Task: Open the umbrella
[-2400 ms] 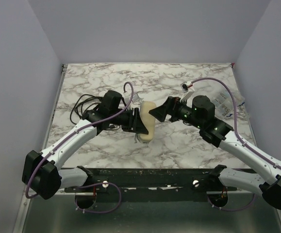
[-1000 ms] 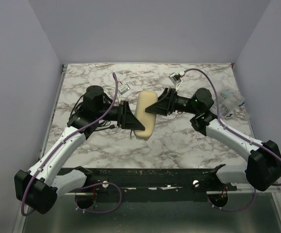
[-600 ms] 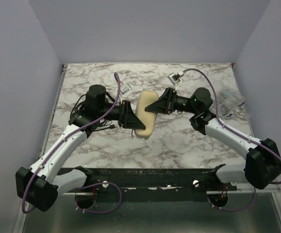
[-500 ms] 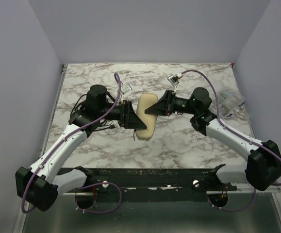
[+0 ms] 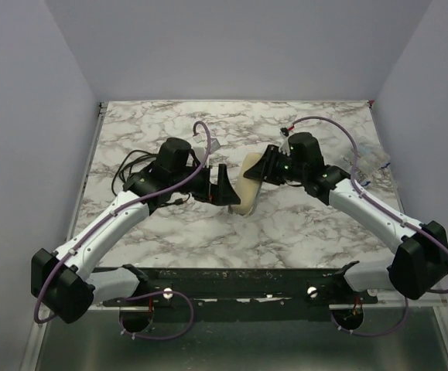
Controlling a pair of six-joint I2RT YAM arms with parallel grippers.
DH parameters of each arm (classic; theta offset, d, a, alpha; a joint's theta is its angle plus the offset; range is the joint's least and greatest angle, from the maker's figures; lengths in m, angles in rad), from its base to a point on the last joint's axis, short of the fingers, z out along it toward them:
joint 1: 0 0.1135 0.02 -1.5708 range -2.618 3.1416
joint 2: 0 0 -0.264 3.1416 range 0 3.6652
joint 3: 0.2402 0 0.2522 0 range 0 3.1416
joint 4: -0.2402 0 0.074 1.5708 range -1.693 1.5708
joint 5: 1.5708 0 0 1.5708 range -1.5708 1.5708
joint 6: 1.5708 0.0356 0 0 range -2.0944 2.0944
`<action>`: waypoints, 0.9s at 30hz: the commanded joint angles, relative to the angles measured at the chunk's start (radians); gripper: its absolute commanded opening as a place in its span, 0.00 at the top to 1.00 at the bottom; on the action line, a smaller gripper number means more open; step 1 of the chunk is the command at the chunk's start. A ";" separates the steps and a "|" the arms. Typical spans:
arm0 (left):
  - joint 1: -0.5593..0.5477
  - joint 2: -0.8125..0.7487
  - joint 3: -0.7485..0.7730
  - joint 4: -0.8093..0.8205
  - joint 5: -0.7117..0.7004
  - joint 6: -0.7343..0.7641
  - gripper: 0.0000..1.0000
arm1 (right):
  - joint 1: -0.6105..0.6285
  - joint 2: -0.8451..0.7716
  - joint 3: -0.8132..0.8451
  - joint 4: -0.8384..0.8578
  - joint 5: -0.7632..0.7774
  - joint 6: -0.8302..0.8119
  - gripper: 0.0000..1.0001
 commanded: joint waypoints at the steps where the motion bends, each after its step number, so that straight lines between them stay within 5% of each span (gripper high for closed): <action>1: -0.043 0.044 -0.016 0.040 -0.105 0.016 0.02 | 0.002 0.044 0.036 -0.178 0.155 0.007 0.99; 27: -0.192 0.346 -0.178 0.459 -0.140 -0.074 0.07 | 0.002 0.218 -0.029 -0.122 -0.006 -0.007 0.99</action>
